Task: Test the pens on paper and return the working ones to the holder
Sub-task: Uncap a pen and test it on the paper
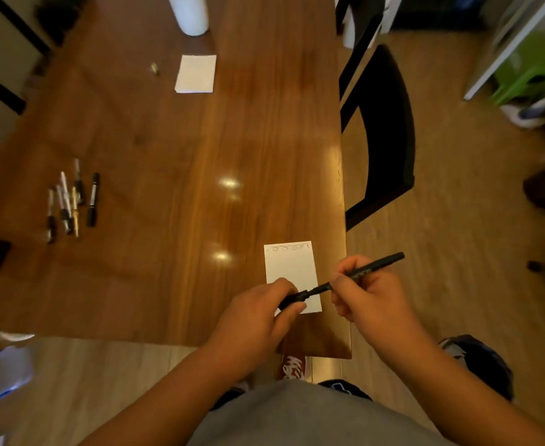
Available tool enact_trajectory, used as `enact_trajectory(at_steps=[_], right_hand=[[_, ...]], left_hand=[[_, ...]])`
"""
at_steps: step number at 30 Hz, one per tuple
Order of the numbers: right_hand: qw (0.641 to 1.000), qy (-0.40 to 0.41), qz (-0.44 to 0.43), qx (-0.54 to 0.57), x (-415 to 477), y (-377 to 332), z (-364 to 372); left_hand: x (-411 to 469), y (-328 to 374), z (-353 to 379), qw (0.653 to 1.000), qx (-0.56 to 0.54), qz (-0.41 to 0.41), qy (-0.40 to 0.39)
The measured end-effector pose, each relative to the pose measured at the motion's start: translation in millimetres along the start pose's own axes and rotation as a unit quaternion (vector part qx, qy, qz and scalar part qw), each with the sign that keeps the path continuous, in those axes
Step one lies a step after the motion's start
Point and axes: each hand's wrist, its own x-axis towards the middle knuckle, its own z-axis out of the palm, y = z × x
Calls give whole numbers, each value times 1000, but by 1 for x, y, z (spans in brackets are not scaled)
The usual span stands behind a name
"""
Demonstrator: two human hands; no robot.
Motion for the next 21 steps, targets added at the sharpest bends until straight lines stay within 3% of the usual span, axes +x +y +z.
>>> enact_trajectory(at_steps=[10, 21], right_hand=[[992, -91, 12, 90, -12, 1, 1], [976, -134, 63, 162, 14, -1, 25]], left_hand=[[-15, 17, -6, 995, -73, 34, 57], [5, -1, -34, 959, -279, -28, -41]])
